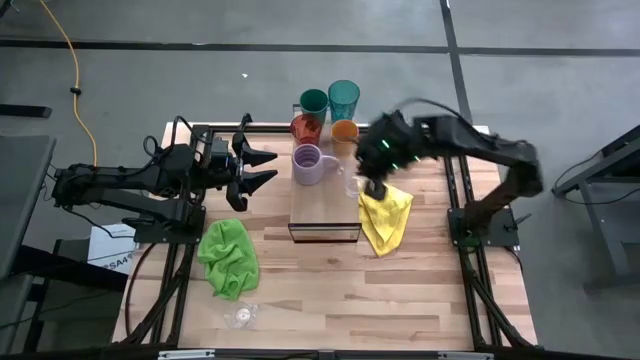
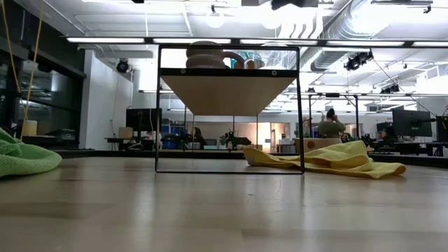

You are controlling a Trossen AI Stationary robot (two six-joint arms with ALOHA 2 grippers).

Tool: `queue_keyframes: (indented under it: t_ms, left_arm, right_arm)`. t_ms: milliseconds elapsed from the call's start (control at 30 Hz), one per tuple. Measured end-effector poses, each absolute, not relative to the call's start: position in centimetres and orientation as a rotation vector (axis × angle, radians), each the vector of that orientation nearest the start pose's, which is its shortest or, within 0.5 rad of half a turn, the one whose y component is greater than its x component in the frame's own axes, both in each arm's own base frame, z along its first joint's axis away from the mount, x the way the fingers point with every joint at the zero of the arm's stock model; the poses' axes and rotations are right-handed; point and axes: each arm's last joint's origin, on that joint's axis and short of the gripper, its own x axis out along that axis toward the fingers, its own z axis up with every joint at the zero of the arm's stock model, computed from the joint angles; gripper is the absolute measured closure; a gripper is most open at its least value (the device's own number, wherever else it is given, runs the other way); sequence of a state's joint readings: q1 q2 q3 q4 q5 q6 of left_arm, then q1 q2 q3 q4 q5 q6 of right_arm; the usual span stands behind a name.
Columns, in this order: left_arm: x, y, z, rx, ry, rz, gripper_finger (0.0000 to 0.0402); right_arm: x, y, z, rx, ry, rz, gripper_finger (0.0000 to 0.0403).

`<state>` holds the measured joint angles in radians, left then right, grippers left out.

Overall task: Stack small to large cups/mugs on shelf
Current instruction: Put the right transparent cup on the shelf

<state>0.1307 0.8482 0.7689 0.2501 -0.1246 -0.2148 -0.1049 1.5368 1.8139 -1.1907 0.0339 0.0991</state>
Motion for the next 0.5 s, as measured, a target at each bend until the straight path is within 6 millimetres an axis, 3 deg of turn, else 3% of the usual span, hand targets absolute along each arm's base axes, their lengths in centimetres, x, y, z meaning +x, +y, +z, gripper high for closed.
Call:
queue_keyframes:
  t_ms: [100, 267, 500]
  left_arm:
    - [18.7, 2.8, 35.8, -0.213, -0.197, 0.235, 0.0191]
    - [18.7, 2.9, 35.8, -0.214, -0.196, 0.259, 0.0191]
    - [18.8, 2.9, 35.6, -0.214, -0.178, 0.264, 0.0191]
  right_arm:
    - [25.7, -0.7, 39.3, 0.160, 0.887, -0.186, 0.0394]
    - [21.3, 2.4, 34.1, 0.379, 0.725, -0.153, 0.0398]
    - [20.8, 3.5, 29.2, 0.413, 0.376, -0.039, 0.0402]
